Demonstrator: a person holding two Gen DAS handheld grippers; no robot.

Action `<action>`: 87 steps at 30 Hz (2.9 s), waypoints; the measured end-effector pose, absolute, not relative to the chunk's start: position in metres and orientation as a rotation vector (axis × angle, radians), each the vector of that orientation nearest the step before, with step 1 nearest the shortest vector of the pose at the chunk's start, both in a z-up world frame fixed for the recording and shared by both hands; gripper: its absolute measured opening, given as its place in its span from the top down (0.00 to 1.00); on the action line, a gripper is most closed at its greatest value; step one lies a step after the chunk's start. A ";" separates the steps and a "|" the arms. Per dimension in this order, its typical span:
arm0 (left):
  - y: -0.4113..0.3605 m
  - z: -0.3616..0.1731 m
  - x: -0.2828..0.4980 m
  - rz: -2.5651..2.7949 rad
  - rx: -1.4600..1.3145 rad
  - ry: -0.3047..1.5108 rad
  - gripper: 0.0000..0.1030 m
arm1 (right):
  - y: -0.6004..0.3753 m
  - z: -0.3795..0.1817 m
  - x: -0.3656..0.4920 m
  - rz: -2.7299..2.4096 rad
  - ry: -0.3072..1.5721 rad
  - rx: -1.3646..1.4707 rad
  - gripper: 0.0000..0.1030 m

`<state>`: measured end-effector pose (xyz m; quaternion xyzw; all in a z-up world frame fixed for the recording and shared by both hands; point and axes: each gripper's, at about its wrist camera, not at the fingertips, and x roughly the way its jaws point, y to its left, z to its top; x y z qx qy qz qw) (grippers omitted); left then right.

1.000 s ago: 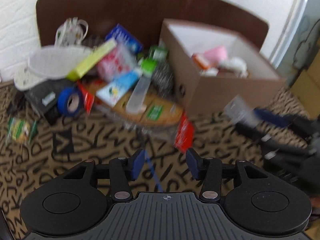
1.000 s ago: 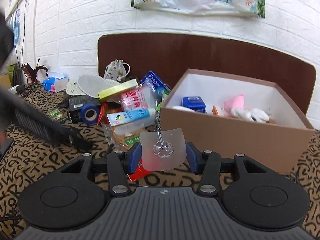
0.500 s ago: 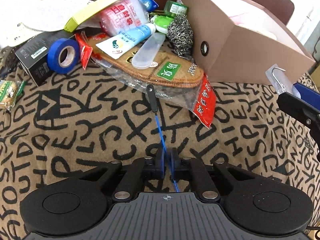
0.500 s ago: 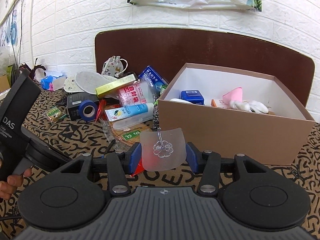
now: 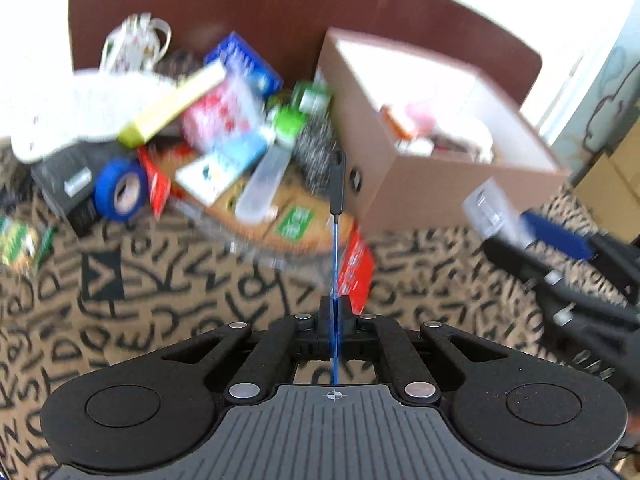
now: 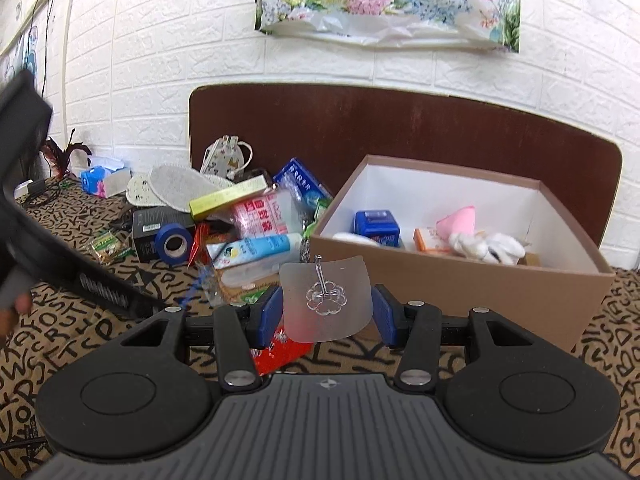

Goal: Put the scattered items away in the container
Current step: 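Carry the net and adhesive hook over the cardboard box with both grippers, then open both grippers to drop the net and hook into the box, then move both grippers back toward the blue tape roll on the table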

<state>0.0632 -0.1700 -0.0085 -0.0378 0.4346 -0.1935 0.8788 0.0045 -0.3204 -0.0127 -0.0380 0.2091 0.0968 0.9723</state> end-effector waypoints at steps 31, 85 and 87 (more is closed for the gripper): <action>-0.307 0.105 0.243 -0.450 -0.228 0.727 1.00 | -0.431 0.041 0.078 -0.060 0.285 -0.120 0.48; -0.273 0.043 0.169 -0.400 -0.020 0.671 0.03 | -0.382 0.021 0.084 0.030 0.297 -0.179 0.01; -0.270 0.045 0.156 -0.387 -0.011 0.657 0.03 | -0.373 0.022 0.077 0.039 0.292 -0.176 0.01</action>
